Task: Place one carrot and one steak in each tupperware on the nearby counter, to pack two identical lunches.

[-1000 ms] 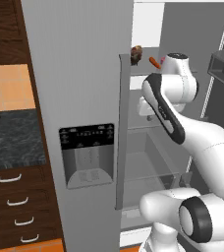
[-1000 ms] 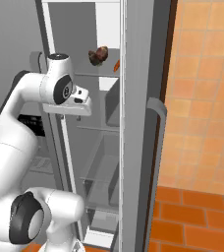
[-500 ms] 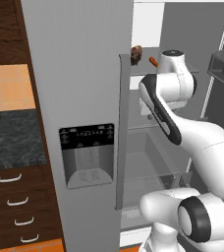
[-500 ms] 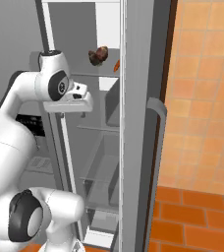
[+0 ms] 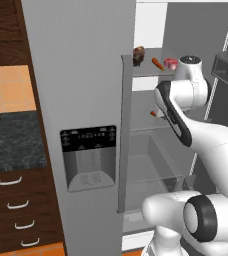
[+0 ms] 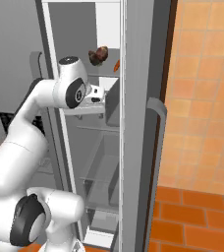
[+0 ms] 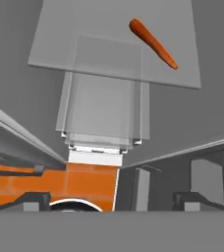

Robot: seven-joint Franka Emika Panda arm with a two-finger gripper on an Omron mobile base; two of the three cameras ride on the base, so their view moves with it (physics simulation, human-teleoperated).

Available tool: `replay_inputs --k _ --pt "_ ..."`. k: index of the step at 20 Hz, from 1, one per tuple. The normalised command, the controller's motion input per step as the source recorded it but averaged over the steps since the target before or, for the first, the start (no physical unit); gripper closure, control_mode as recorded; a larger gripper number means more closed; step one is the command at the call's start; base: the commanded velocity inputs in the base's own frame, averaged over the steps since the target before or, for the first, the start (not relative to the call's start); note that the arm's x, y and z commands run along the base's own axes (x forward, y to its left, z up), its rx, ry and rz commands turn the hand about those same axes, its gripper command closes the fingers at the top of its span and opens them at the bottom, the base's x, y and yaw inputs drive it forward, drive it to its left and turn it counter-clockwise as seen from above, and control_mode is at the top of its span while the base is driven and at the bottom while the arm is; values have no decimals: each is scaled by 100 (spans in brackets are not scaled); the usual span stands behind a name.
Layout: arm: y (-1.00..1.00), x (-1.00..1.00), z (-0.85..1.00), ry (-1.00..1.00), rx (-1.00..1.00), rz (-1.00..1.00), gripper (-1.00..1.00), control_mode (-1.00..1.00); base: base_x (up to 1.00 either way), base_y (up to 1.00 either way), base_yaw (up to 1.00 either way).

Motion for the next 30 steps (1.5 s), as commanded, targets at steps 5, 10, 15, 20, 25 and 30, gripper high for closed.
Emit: replay_inputs --k 5,10,15,20,25,30 --pt "-33 92 -50 1 0 10 -100 -100 0 0 0" --pt "-4 86 -43 6 0 15 -100 -100 0 0 0" --pt "-14 66 -44 1 0 11 -100 -100 0 0 0" --pt "-31 25 -20 -17 0 5 -100 -100 0 0 0" --pt "-49 74 -7 -9 3 3 -100 -100 0 0 0" --pt "-26 40 -37 -16 8 6 -100 -100 0 0 0"
